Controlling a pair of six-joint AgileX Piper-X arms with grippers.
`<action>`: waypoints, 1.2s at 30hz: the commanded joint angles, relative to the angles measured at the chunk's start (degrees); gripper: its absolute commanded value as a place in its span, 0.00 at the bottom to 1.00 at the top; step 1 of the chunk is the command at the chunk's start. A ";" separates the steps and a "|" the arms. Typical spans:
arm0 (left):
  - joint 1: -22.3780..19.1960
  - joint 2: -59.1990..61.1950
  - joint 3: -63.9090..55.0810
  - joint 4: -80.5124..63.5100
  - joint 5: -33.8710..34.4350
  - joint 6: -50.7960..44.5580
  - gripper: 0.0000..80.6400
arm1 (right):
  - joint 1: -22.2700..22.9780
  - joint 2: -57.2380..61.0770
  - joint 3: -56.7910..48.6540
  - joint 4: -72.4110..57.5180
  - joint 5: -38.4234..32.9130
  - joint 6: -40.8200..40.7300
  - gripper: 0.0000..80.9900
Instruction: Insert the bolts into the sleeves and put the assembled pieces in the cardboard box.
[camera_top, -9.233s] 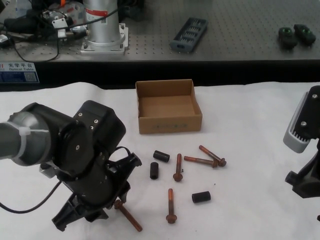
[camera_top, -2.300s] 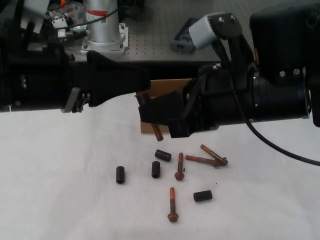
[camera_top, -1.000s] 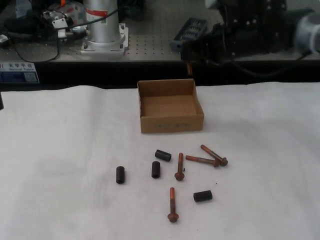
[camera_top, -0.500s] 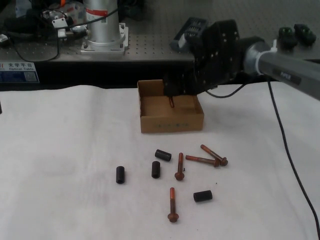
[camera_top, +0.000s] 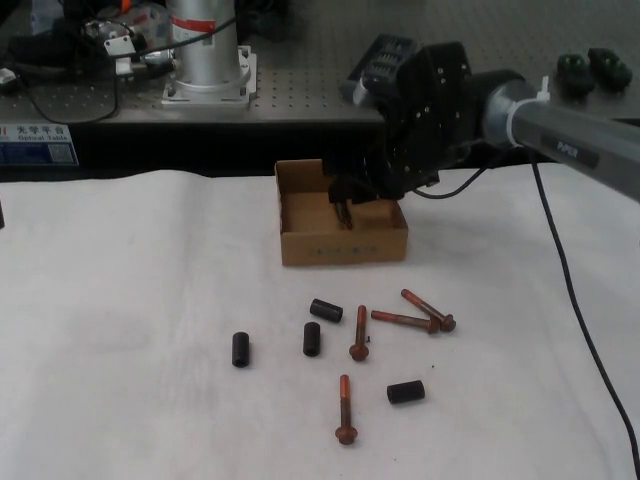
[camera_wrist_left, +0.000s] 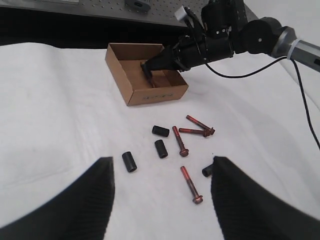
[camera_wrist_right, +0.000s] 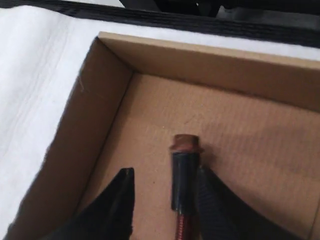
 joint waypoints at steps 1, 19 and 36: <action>0.00 0.09 -0.21 -0.31 0.09 0.86 0.52 | -0.05 -0.74 -0.71 1.20 0.76 -0.30 0.42; 0.00 0.07 -0.21 -0.31 -2.41 11.21 0.52 | -0.05 -15.57 -0.93 30.75 7.95 -9.75 0.40; -0.16 -0.45 -0.21 -0.31 -2.69 10.46 0.52 | 0.01 -52.54 33.67 31.49 13.35 -11.87 0.40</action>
